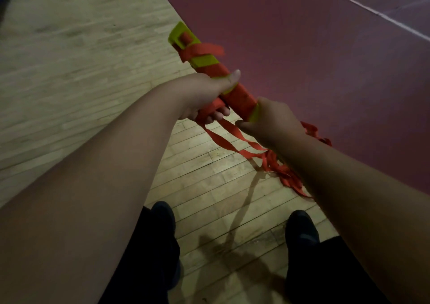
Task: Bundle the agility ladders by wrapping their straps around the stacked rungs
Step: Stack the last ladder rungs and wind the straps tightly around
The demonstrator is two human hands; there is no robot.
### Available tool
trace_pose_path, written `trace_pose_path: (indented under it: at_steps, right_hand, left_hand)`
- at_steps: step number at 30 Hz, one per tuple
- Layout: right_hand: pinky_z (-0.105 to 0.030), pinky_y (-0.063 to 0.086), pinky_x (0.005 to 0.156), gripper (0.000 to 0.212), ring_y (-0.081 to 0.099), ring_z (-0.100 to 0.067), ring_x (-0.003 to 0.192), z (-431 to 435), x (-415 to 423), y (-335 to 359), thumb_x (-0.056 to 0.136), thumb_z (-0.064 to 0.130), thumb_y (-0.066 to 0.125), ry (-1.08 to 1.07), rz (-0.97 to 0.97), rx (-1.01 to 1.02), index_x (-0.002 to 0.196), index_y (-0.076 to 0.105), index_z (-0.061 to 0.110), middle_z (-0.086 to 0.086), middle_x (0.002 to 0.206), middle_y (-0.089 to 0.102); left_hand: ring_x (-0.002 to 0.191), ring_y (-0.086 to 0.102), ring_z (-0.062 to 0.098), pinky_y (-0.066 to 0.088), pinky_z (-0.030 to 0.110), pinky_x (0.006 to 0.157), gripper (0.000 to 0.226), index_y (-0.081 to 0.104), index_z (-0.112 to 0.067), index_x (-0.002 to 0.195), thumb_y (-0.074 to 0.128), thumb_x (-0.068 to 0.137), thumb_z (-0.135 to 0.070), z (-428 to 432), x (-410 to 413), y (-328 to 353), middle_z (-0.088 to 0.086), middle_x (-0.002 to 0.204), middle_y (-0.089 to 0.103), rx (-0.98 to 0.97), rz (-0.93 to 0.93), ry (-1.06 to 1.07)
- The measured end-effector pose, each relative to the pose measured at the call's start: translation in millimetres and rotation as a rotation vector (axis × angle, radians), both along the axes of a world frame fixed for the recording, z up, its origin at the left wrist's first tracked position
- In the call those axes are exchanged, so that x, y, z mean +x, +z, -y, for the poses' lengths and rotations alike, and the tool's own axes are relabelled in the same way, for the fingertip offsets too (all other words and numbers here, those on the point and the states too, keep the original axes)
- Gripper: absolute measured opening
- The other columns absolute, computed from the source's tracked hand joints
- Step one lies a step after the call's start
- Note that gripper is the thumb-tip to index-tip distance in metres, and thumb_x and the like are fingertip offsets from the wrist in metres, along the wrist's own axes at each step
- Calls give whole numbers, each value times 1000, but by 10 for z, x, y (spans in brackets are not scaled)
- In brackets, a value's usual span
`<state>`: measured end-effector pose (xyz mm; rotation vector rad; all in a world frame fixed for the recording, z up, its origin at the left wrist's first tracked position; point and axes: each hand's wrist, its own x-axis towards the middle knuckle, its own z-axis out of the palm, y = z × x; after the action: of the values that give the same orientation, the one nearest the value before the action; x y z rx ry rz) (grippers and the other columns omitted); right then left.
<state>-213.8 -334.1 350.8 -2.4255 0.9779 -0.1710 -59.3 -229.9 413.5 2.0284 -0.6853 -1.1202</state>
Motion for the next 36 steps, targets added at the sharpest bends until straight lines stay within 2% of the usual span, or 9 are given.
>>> trace_pose_path:
  at_steps: [3,6,11,17,23,27,30,34,36]
  right_hand:
    - [-42,60,75,63,65,-21,84,-53,28,-54,85,58,83,11,-18,-59,128,55,21,1,97,65]
    - [-38,58,72,76,64,-18,84,-66,57,-39,81,71,79,78,-28,22,131,51,22,1,100,63]
    - [-38,62,72,57,65,-14,80,-35,117,45,95,63,68,89,37,50,131,48,23,1,99,63]
    - [-22,45,61,55,61,-6,81,23,54,109,95,52,76,129,139,122,136,49,27,6,102,62]
    - [-31,52,74,42,71,-12,83,183,-83,354,101,48,68,185,203,732,133,61,23,-5,98,78]
    - [-42,59,71,53,69,-24,75,204,-172,360,89,42,69,286,186,1136,130,53,13,-12,106,75]
    - [-33,49,61,47,57,-20,58,196,-190,350,89,37,64,371,198,1205,125,49,12,-16,103,75]
    - [-29,45,57,60,48,-19,49,261,-187,349,81,39,70,433,228,1259,132,53,13,-7,68,57]
    - [-28,43,55,60,46,-19,46,261,-187,335,79,39,70,461,240,1293,131,54,14,-5,60,50]
  left_hand:
    - [47,61,10,53,23,51,73,74,-9,100,57,96,-80,48,-80,-64,-3,61,68,-33,14,185]
    - [44,60,8,54,23,50,55,73,-13,104,65,96,-67,53,-74,-70,-6,56,66,-42,84,261]
    - [52,60,8,55,26,55,54,75,-18,108,76,88,-68,-17,52,39,-5,67,68,-127,41,270]
    - [54,54,7,51,24,55,51,76,-19,107,82,84,-64,-50,141,58,-5,70,62,-180,-48,239]
    - [53,46,9,44,25,55,39,67,-19,100,73,93,-57,-78,177,58,-6,66,52,-259,-94,164]
    - [58,46,10,45,25,59,41,63,-17,101,71,96,-56,-97,173,97,-5,71,51,-342,-115,43]
    - [58,44,9,45,24,60,37,64,-17,96,70,99,-54,-117,144,137,-5,73,52,-373,-121,-28]
    - [54,42,8,40,25,60,35,62,-19,86,70,100,-49,-168,158,159,-6,67,53,-453,-151,-48]
    - [53,42,8,40,25,58,35,60,-18,85,71,96,-49,-163,139,150,-5,66,51,-480,-153,-42]
